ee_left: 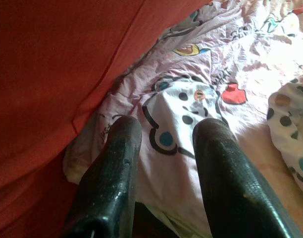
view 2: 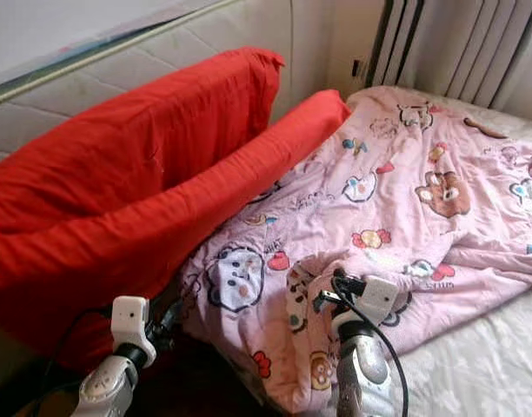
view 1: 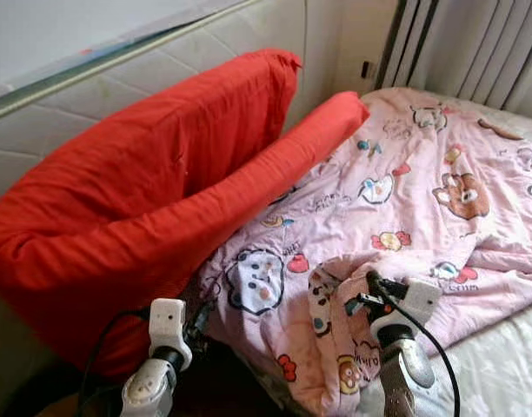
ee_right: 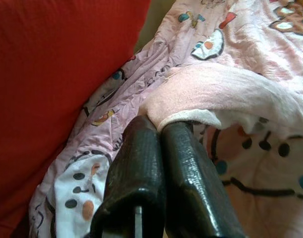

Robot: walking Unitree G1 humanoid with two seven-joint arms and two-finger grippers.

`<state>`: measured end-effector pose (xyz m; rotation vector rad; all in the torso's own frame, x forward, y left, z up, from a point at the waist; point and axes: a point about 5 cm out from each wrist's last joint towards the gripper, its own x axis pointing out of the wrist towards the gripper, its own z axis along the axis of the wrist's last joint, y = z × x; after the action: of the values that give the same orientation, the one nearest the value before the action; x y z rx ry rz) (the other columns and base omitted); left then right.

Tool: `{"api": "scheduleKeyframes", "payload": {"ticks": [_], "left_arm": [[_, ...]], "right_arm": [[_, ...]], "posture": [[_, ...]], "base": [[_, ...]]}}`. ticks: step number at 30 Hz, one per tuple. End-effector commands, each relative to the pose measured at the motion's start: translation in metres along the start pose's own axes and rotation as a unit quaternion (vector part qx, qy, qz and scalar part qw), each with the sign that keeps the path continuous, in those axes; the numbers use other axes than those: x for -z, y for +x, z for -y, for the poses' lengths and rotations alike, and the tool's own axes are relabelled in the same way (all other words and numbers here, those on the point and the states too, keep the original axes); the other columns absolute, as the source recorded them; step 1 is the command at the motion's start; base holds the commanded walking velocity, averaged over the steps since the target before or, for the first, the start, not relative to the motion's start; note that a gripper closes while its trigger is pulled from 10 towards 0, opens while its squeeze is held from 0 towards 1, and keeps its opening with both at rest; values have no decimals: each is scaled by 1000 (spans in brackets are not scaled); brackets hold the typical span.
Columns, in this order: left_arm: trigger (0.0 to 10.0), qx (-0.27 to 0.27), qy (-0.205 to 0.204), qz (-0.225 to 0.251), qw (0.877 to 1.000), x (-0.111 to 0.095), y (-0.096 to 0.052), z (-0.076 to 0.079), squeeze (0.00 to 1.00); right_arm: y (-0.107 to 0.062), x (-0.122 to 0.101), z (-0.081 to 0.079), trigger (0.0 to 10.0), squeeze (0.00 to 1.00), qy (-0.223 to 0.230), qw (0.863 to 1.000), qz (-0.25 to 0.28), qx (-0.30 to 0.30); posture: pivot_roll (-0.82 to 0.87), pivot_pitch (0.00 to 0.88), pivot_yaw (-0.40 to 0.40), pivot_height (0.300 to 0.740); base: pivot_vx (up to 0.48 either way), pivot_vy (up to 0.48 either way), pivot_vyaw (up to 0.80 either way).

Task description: Clean up the room

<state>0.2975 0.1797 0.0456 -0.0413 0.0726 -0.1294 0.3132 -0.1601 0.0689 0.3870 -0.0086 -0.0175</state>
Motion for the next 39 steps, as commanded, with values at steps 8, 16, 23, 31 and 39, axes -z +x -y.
{"api": "scheduleKeyframes", "payload": {"ticks": [8, 16, 23, 31, 39], "left_arm": [[10000, -6, -2, -3, 1000, 4, -5, -3, 0], [10000, -7, -2, -3, 1000, 3, -5, -4, 0], [10000, -7, 0, -4, 1000, 3, -5, -5, 0], [10000, -5, 0, -5, 1000, 3, -4, -6, 0], [10000, -3, 1, -6, 1000, 3, -4, -7, 0]], "right_arm": [[-2, 0, 3, 10000, 0, -3, 1000, 7, 12], [0, -9, 6, 10000, 0, -12, 999, 30, 26], [3, -32, 22, 10000, 0, -35, 993, 80, 77], [5, -66, 42, 10000, 0, -58, 977, 147, 140], [2, -101, 54, 10000, 0, -73, 954, 217, 192]], "posture": [[-32, 179, 46, 724], [-30, 184, 49, 724], [-31, 192, 56, 724], [-33, 194, 60, 724], [-36, 195, 66, 724]], "base": [[-304, 0, 0], [-302, 0, 0], [-302, 0, 0], [-303, 0, 0], [-302, 0, 0]]}}
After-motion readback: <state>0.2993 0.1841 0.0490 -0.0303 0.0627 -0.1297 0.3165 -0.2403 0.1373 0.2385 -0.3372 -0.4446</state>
